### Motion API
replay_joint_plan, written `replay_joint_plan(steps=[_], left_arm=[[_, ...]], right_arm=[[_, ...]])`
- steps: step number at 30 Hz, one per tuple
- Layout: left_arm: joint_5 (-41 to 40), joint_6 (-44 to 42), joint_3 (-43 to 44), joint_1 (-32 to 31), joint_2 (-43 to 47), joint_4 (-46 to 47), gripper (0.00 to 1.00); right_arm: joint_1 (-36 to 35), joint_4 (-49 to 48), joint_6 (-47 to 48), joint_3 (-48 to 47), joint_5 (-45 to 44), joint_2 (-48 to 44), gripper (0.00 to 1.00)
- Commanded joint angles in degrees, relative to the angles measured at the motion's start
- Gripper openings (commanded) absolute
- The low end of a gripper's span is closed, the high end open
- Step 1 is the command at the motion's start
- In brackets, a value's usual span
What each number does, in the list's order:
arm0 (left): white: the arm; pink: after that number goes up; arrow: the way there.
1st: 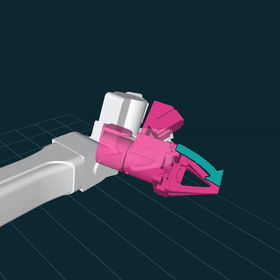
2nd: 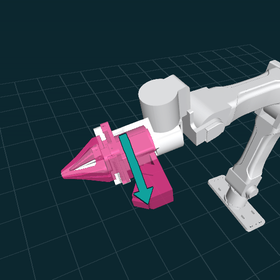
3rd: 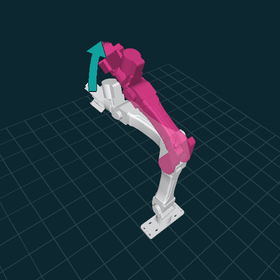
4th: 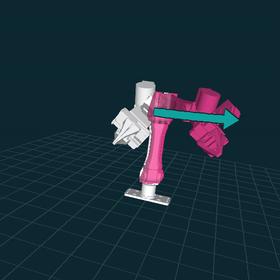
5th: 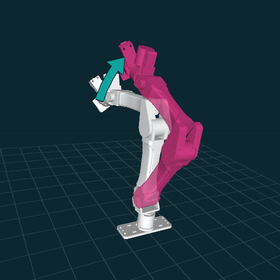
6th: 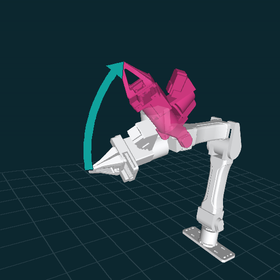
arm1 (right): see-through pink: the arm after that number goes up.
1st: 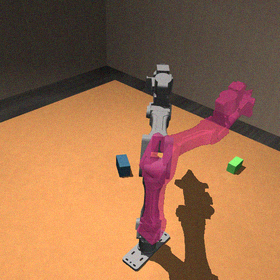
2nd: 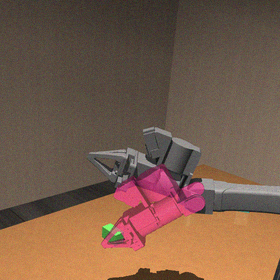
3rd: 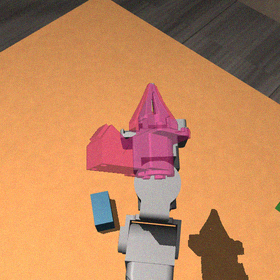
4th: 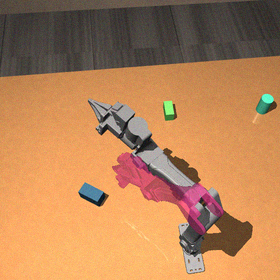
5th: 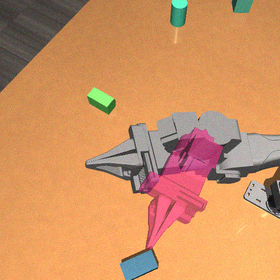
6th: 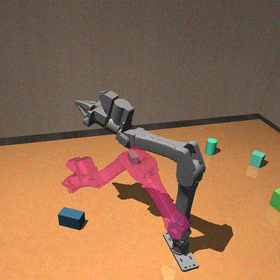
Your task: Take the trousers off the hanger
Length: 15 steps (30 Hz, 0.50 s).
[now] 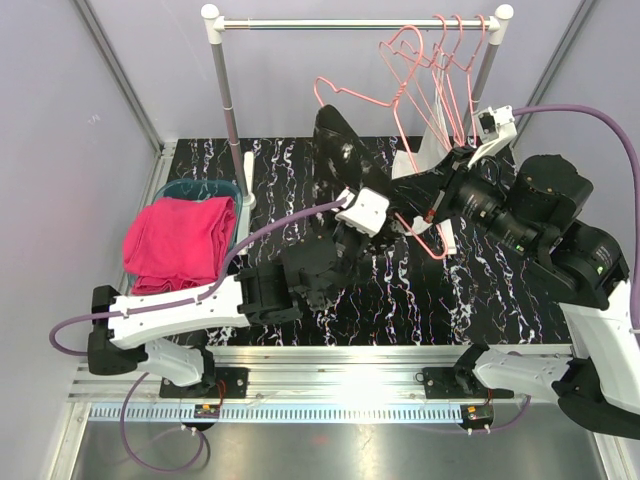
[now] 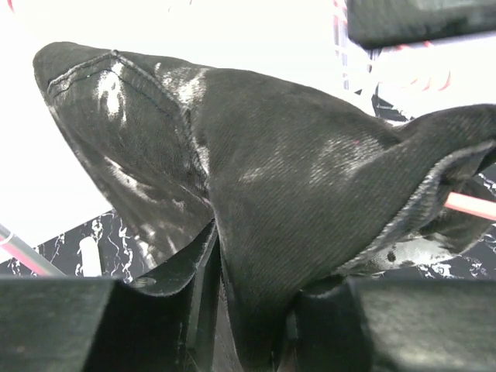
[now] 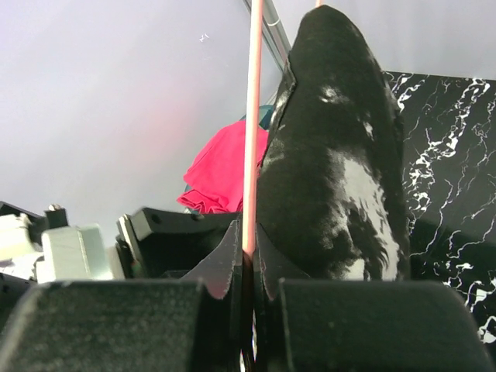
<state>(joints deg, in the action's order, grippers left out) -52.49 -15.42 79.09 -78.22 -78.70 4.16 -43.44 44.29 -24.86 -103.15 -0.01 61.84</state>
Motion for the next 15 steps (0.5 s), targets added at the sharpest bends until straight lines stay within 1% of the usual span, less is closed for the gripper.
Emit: replay_joint_plan(steps=[1,4,6,8,10,11,15], left_arm=[[0.98,1.09,0.45,0.43,3.11,3.22,0.35],[2.39,1.44,0.45,0.34,3.9,1.73,0.42],[2.57,1.53,0.1,0.34,4.51,0.85,0.44],[3.09,1.71,-0.42,0.43,5.48,0.41,0.43],[2.75,1.1,-1.22,0.43,5.83,0.84,0.38],[2.4,0.75,-1.39,0.43,5.83,1.28,0.37],[2.3,0.04,-0.6,0.43,5.4,0.41,0.38]], right_arm=[[-0.42,-9.93,1.75,-3.01,-0.96,-1.47,0.0],[-0.42,-8.7,2.71,-4.42,-1.57,-0.85,0.0],[-0.42,-7.91,3.5,-4.86,-2.97,-0.41,0.0],[-0.42,-6.77,4.21,-6.09,-4.11,0.47,0.0],[-0.42,-6.33,4.12,-7.23,-3.68,0.99,0.0],[-0.42,-6.41,4.03,-7.5,-3.33,1.35,0.0],[-0.42,-5.36,4.47,-9.17,-3.24,2.75,0.0]])
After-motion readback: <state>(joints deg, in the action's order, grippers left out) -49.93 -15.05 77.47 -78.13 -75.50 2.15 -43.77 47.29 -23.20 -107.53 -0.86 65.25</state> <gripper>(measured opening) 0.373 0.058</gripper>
